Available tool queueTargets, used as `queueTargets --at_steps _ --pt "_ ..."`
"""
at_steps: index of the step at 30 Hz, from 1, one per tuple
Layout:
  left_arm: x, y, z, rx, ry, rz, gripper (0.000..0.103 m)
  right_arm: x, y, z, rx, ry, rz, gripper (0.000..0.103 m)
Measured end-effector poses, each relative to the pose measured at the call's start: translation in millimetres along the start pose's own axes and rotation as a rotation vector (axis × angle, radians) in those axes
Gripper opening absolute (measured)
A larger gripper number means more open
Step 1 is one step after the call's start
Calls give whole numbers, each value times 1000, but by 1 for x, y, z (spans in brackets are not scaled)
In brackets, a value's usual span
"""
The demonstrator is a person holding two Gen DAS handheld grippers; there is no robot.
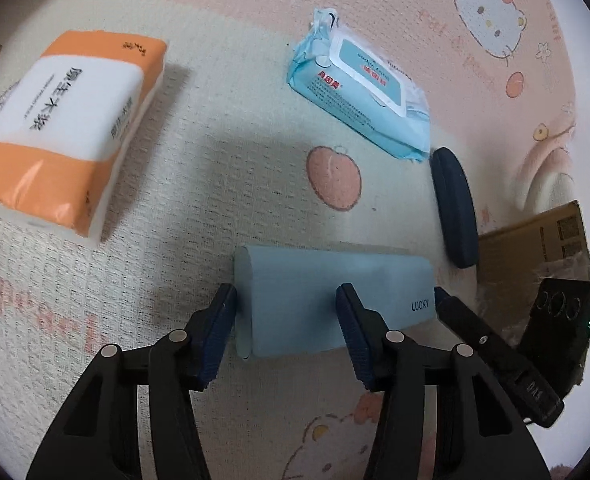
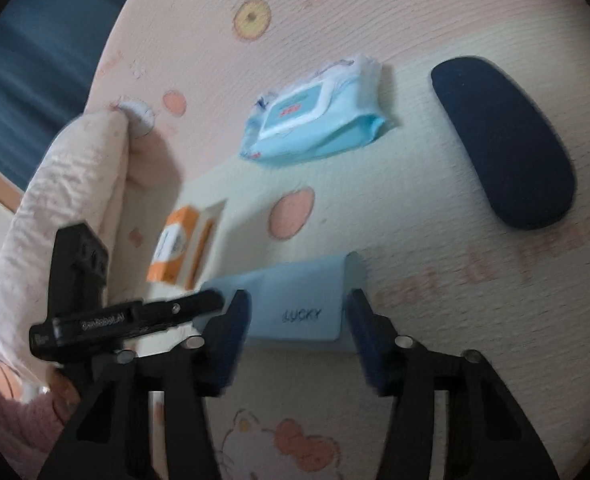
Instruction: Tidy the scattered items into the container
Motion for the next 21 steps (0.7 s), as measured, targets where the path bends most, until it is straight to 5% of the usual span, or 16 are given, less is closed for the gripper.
queueTargets --at_steps 21 --pt "12 -67 -34 -37 37 -218 52 10 -36 39 -208 -74 -84 43"
Point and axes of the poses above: each gripper's, at about its wrist camera, not at the fingertips, and z roughly against the way its jaws point, y to its left, x to its top, the point moved 3 cm from there along -z, roughly the way its jaws point, and after that the axes turned 2 degrees about -z, right-handed, at the moved point
